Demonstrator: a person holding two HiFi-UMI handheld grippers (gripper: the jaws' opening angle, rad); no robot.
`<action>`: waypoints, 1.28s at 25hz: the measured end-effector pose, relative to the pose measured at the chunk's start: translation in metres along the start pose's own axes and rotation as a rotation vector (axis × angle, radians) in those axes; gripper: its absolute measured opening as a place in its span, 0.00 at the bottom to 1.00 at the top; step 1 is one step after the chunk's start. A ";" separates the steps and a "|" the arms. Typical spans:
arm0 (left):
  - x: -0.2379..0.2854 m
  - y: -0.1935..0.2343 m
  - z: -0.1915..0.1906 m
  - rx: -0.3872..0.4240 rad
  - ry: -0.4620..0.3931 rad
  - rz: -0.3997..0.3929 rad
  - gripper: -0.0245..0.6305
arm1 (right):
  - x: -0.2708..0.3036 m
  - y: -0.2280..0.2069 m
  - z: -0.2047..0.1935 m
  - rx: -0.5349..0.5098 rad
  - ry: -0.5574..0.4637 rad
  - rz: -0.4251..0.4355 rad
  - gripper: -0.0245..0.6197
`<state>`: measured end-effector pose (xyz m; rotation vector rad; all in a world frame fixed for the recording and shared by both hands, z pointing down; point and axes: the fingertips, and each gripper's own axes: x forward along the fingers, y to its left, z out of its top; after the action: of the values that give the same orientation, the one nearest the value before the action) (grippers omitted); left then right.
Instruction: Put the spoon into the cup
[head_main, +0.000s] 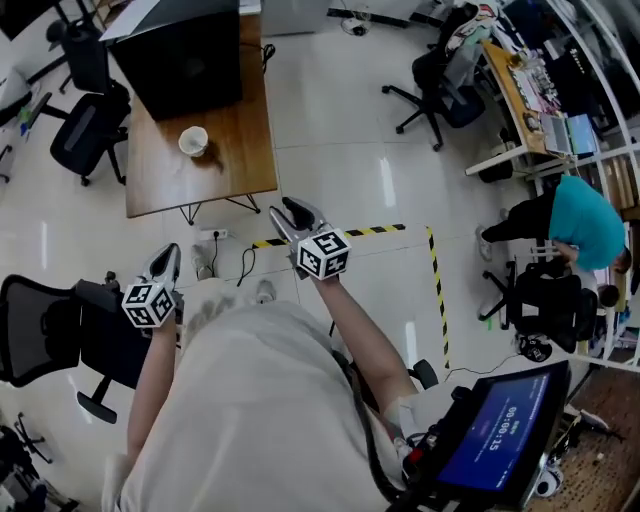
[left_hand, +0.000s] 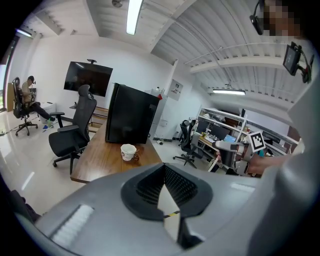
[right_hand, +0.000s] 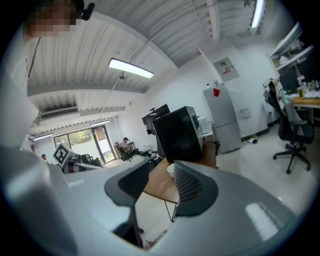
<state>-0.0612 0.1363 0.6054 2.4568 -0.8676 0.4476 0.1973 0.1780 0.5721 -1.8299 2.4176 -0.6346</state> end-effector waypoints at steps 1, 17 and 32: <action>-0.003 -0.002 -0.004 -0.004 0.001 0.009 0.04 | -0.004 0.003 0.000 0.010 -0.005 0.010 0.28; -0.007 -0.029 -0.011 -0.022 -0.032 0.028 0.04 | -0.072 -0.015 0.026 -0.086 -0.123 -0.188 0.27; -0.029 0.047 -0.007 -0.032 0.042 -0.018 0.04 | -0.011 0.032 -0.002 -0.110 -0.015 -0.245 0.27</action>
<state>-0.1144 0.1228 0.6137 2.4158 -0.8283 0.4733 0.1713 0.1958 0.5603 -2.1886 2.2809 -0.5069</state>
